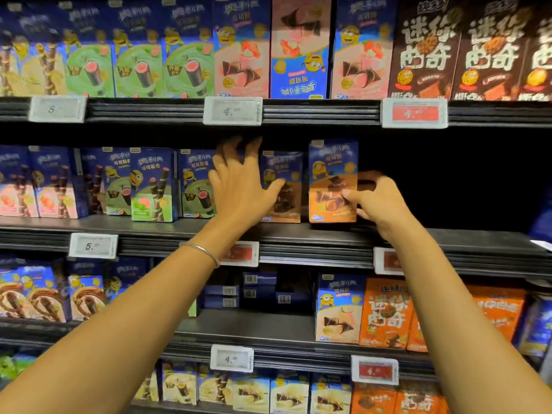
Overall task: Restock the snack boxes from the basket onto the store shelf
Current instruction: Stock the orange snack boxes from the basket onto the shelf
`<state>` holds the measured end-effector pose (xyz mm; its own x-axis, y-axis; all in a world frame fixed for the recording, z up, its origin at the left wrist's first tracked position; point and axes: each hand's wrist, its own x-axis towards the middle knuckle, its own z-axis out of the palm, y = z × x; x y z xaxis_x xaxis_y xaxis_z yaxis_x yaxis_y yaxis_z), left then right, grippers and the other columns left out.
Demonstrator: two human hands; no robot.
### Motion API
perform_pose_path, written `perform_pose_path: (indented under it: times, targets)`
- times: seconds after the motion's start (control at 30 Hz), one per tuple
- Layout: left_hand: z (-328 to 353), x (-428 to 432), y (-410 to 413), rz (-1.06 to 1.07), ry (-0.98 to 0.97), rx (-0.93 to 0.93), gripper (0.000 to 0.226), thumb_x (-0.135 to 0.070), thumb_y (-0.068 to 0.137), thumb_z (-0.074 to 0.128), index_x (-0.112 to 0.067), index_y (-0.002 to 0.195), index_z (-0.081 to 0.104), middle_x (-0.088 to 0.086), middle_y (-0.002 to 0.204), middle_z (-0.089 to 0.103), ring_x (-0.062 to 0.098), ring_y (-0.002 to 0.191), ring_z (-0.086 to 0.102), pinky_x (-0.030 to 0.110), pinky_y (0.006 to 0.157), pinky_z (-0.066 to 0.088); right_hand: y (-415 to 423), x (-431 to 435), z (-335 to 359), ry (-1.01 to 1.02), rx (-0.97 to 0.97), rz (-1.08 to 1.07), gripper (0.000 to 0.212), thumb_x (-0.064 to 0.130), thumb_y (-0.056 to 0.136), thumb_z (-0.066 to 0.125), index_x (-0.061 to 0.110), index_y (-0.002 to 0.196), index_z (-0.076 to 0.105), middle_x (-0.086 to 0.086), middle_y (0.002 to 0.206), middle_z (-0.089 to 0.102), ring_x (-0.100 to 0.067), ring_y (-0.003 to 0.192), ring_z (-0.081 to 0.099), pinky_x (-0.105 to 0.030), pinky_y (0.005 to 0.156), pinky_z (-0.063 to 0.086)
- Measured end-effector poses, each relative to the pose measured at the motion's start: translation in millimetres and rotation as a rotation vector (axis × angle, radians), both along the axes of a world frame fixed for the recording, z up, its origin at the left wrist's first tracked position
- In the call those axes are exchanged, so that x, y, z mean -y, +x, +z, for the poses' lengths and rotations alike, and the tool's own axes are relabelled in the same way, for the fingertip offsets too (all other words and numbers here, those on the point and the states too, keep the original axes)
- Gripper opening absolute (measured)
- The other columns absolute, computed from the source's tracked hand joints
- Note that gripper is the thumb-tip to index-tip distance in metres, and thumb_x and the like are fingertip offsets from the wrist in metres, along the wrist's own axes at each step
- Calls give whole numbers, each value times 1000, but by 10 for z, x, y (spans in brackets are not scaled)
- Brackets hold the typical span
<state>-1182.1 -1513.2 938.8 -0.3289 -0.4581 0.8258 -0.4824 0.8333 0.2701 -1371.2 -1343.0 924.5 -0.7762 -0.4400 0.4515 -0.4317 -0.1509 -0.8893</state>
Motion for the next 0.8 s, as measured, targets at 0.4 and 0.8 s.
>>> perform_pose_path:
  times: [0.4, 0.8]
  targets:
    - [-188, 333, -204, 40, 499, -9, 141, -67, 68, 86, -5, 161, -1, 37, 152, 20, 52, 144, 19, 58, 114, 34, -216, 361, -10, 249, 79, -51, 25, 10, 81, 77, 21, 90, 56, -1, 97, 66, -15, 89, 62, -30, 62, 44]
    - [-251, 409, -232, 21, 433, -84, 144, -60, 69, 88, -18, 164, -12, 31, 149, 25, 48, 135, 28, 55, 108, 38, -316, 587, -16, 321, 135, 26, 17, 1, 89, 61, 17, 95, 62, -8, 105, 70, -22, 97, 64, -37, 82, 48]
